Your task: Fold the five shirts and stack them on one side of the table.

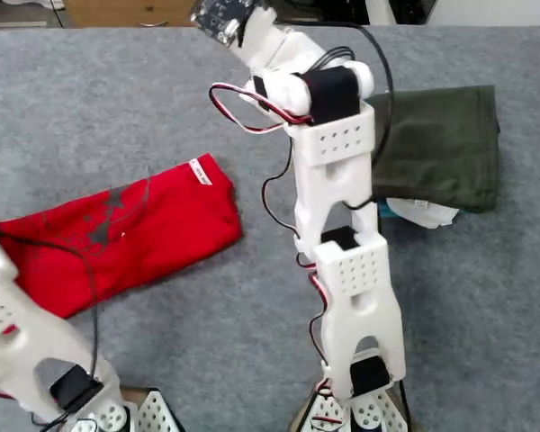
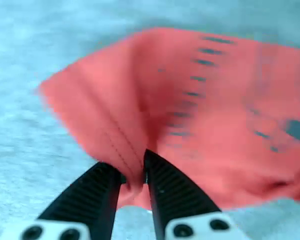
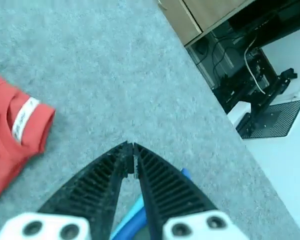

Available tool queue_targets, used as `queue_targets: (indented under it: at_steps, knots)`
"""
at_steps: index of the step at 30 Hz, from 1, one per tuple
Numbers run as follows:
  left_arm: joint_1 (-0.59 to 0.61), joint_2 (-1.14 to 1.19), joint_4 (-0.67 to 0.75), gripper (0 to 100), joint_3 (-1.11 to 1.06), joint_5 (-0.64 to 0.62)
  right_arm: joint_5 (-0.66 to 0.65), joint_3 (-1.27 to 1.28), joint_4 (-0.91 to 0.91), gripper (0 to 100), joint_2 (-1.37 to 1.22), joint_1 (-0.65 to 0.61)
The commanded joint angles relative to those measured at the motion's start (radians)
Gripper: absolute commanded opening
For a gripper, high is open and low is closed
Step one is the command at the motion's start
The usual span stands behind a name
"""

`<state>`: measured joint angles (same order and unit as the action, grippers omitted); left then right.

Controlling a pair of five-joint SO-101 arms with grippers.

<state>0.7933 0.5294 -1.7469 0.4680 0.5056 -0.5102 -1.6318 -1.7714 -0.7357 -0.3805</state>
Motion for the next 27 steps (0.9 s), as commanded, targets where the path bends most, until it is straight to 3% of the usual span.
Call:
queue_targets:
  at_steps: [1, 6, 13, 20, 27]
  knots:
    - [-0.192, -0.263, -0.015, 2, -0.143, -0.044, 0.06, -0.039, -0.015, 0.2, 0.124, 0.015]
    - [-0.5, -0.473, -0.011, 2, -0.275, -0.176, 0.058, -0.038, -0.015, 0.2, 0.183, 0.058]
    - [-0.85, -0.456, 0.041, 2, -0.292, -0.313, 0.063, -0.002, -0.015, 0.3, 0.176, 0.202]
    - [-0.993, -0.349, 0.175, 2, -0.235, -0.48, 0.063, -0.002, -0.017, 0.3, 0.176, 0.305]
    - [-1.013, -0.197, 0.255, 2, -0.117, -0.658, 0.155, -0.022, -0.017, 0.2, 0.22, 0.317]
